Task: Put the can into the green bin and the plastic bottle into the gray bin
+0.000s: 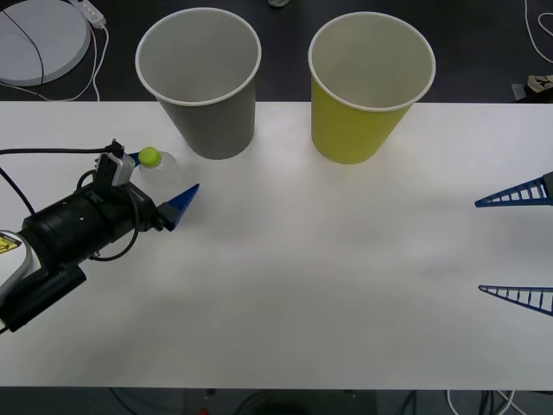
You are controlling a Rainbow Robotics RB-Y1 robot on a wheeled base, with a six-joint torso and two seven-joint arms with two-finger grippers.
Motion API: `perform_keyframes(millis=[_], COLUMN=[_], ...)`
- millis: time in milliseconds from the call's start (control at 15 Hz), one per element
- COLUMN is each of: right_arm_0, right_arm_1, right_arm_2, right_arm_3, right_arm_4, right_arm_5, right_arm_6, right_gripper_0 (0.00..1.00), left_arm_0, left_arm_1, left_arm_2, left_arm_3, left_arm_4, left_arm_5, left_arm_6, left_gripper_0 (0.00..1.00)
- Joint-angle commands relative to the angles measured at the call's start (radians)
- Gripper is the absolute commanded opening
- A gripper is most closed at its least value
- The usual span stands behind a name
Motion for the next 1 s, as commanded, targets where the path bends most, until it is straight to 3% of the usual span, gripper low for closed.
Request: perform_keyframes(millis=[67,467,533,600,667,1000], right_arm_0=[0.000,0.000,0.000,0.000,0.000,0.000], right_arm_1=[0.000,0.000,0.000,0.000,0.000,0.000], right_arm_2=[0.000,0.000,0.000,0.000,0.000,0.000], right_arm_3=[0.000,0.000,0.000,0.000,0.000,0.000], right_arm_4=[0.000,0.000,0.000,0.000,0.000,0.000], right_arm_5=[0.000,0.000,0.000,0.000,0.000,0.000], right_arm_6=[0.000,0.000,0.000,0.000,0.000,0.000], right_gripper_0=[1.00,1.00,1.00,1.00,1.00,1.00], left_arm_0=[-0.010,-0.019,-0.019,-0.019,-0.019,-0.019], left_arm_1=[-0.009,-0.029,-0.029,-0.029,-0.029,-0.029], left_arm_2=[-0.004,-0.004,-0.004,-0.004,-0.004,-0.004], left_arm_3=[0.004,0.011,0.011,0.012,0.012,0.011], left_arm_4=[-0.014,-0.046,-0.055,-0.060,-0.067,-0.080], left_arm_5=[0.000,0.000,0.000,-0.001,0.000,-0.001], left_arm_6=[0.009,0.024,0.023,0.023,0.024,0.037], left_gripper_0=[1.00,1.00,0.96,0.09,0.00,0.00])
